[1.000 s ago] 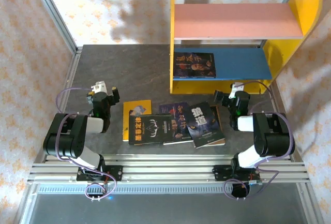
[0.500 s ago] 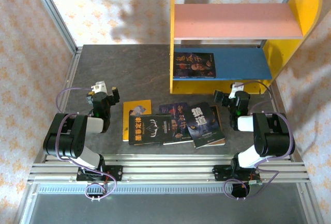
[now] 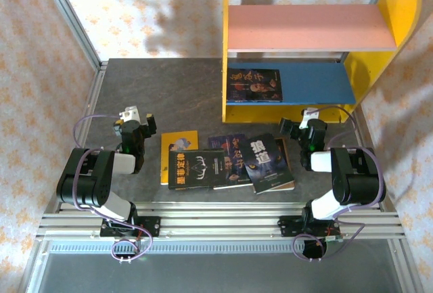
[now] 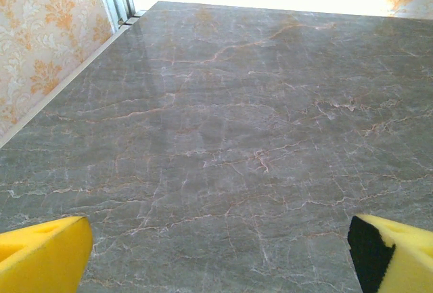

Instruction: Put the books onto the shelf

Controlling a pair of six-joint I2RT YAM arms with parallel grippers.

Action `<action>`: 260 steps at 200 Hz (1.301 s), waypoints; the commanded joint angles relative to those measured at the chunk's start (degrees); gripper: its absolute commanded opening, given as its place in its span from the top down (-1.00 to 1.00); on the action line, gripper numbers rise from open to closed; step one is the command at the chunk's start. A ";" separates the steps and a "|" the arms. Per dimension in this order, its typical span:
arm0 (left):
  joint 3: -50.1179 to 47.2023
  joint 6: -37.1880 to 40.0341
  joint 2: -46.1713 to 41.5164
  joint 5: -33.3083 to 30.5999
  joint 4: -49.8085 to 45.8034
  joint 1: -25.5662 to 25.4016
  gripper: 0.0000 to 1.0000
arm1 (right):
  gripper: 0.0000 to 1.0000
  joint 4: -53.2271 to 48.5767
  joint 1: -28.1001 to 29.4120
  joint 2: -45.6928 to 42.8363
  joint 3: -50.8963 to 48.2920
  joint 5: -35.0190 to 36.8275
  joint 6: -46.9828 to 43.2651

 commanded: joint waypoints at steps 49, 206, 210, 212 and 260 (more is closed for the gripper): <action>0.56 0.91 0.23 -0.31 1.21 0.07 -0.99 | -0.99 0.58 0.11 -0.80 0.74 1.02 -0.63; 33.33 -16.37 -23.51 -20.48 -61.62 -29.61 -0.98 | -0.96 -63.89 11.46 -38.23 14.51 18.12 21.82; 33.83 -17.42 -23.34 -20.69 -62.60 -30.75 -0.98 | -0.95 -65.37 12.12 -38.41 14.60 17.40 22.33; 34.04 -18.06 -23.26 -20.72 -63.11 -31.51 -0.98 | -0.94 -66.13 12.38 -38.51 14.64 17.12 22.63; 42.83 -32.61 -15.10 -20.84 -79.92 -45.91 -0.98 | -0.78 -79.01 17.17 -38.36 13.97 9.44 27.13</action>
